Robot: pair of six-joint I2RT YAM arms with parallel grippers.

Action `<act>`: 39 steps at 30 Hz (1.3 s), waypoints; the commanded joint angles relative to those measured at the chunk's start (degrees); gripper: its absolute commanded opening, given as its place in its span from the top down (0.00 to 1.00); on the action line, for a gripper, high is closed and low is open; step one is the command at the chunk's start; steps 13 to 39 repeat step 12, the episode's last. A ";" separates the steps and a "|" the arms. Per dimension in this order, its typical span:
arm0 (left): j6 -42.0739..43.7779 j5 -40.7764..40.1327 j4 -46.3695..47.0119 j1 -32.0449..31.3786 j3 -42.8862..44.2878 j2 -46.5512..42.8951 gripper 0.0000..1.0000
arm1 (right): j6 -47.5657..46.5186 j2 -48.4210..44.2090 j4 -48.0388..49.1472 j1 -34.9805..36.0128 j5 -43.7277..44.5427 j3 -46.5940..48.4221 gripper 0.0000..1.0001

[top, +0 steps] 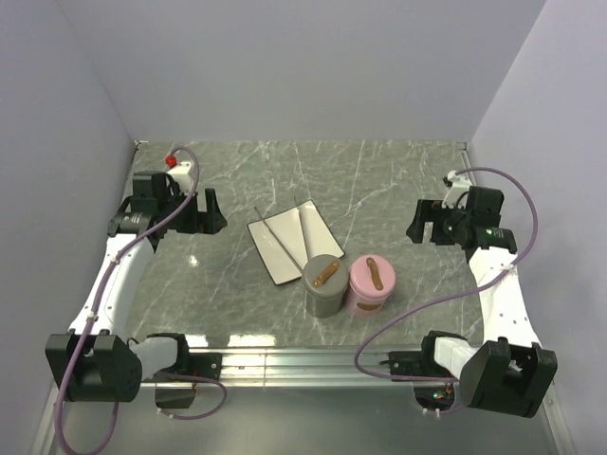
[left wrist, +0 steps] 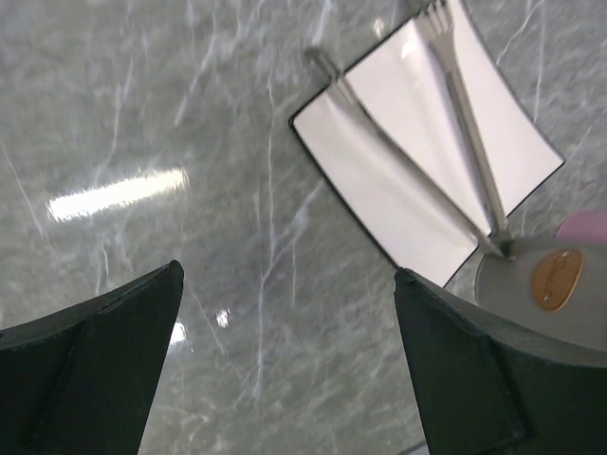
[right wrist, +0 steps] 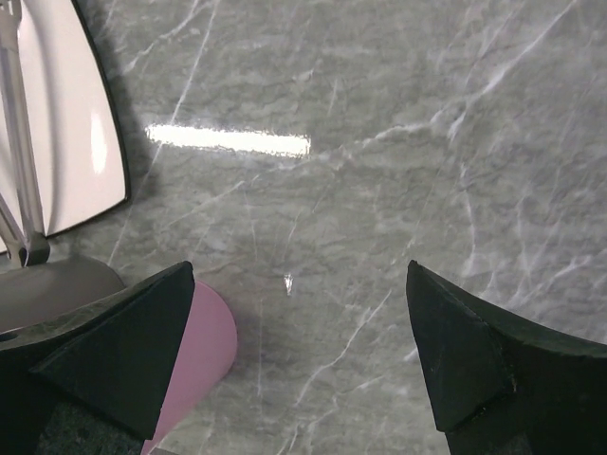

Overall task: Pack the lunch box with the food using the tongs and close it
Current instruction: Reset both arms

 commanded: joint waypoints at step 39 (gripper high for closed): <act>-0.60 -2.59 4.15 0.34 -3.10 -3.92 0.01 | -0.94 -5.90 1.93 0.57 0.36 -2.54 0.00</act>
